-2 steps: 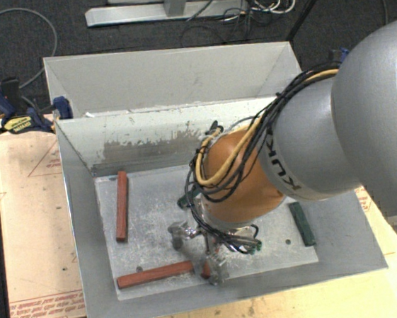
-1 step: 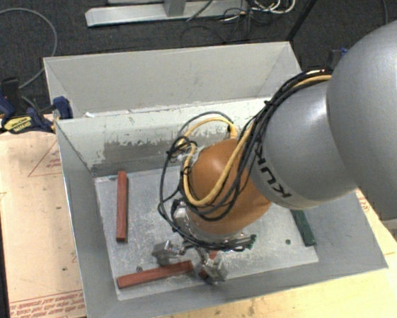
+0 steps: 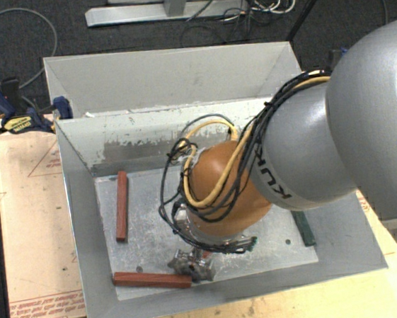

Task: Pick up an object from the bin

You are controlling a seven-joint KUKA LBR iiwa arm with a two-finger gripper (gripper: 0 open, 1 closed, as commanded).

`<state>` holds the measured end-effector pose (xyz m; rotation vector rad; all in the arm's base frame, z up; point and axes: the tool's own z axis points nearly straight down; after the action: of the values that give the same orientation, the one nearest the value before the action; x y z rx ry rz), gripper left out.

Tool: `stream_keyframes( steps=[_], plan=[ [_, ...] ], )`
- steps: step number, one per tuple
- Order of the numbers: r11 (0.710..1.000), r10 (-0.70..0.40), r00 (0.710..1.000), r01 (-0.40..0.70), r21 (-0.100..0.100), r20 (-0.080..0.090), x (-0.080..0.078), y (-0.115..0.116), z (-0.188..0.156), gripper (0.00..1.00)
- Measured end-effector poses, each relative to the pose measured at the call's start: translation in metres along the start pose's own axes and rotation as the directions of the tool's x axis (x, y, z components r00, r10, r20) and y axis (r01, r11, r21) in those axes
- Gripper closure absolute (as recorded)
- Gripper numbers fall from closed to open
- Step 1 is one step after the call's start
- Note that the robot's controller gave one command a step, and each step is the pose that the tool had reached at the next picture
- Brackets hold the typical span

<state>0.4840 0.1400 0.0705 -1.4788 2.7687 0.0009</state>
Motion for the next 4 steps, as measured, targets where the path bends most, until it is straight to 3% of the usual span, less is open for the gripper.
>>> stream_keyframes(
  steps=[1, 2, 3, 4],
  plan=[
    [0.998, -0.064, 0.998, 0.064, 0.009, 0.007, -0.022, -0.071, -0.111, 1.00],
    [0.902, -0.433, 0.902, 0.433, 0.006, 0.002, -0.026, -0.097, -0.226, 1.00],
    [0.858, -0.513, 0.858, 0.513, -0.009, -0.001, 0.007, -0.117, -0.130, 1.00],
    [0.923, -0.385, 0.923, 0.385, -0.006, 0.000, 0.005, -0.065, -0.101, 1.00]
  ],
)
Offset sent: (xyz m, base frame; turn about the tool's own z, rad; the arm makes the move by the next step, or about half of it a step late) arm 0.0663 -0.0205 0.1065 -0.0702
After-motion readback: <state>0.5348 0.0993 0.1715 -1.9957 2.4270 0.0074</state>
